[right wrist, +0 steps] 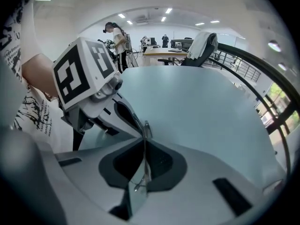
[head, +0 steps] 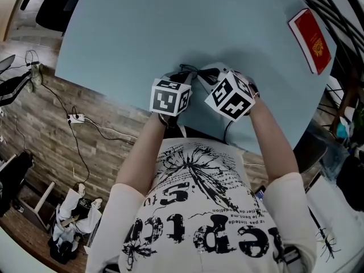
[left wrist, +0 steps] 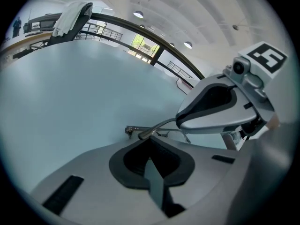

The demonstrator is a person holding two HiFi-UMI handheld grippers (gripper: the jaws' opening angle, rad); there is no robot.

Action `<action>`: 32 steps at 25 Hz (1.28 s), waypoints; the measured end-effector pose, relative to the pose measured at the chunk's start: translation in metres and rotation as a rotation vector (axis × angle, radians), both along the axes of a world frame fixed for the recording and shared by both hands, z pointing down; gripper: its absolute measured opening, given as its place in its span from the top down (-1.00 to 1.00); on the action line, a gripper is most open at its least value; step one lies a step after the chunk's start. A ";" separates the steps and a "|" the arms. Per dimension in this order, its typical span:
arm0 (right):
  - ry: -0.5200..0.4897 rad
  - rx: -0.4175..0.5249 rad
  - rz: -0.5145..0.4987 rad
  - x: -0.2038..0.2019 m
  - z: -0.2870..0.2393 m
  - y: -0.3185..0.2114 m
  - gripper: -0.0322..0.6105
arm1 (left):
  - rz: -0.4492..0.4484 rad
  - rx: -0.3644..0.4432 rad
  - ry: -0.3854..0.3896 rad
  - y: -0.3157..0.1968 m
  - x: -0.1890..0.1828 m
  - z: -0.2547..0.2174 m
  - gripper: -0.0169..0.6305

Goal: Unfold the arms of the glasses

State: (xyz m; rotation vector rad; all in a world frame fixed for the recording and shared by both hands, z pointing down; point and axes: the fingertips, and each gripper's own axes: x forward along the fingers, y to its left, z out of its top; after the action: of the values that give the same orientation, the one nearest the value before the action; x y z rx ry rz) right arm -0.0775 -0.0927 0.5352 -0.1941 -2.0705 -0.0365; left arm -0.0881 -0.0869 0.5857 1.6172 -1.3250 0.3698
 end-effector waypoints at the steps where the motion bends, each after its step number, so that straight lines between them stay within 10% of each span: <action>1: -0.005 0.004 -0.002 0.001 -0.001 0.001 0.82 | 0.005 0.000 -0.008 0.000 0.000 0.000 0.90; 32: -0.212 0.210 0.182 0.102 -0.042 -0.002 0.83 | 0.014 -0.016 -0.065 0.001 0.007 0.000 0.90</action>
State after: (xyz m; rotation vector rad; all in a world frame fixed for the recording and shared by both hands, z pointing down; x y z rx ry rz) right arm 0.0249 -0.0948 0.4932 0.1326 -2.2694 -0.1685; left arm -0.0809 -0.0858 0.5862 1.6134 -1.3564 0.4439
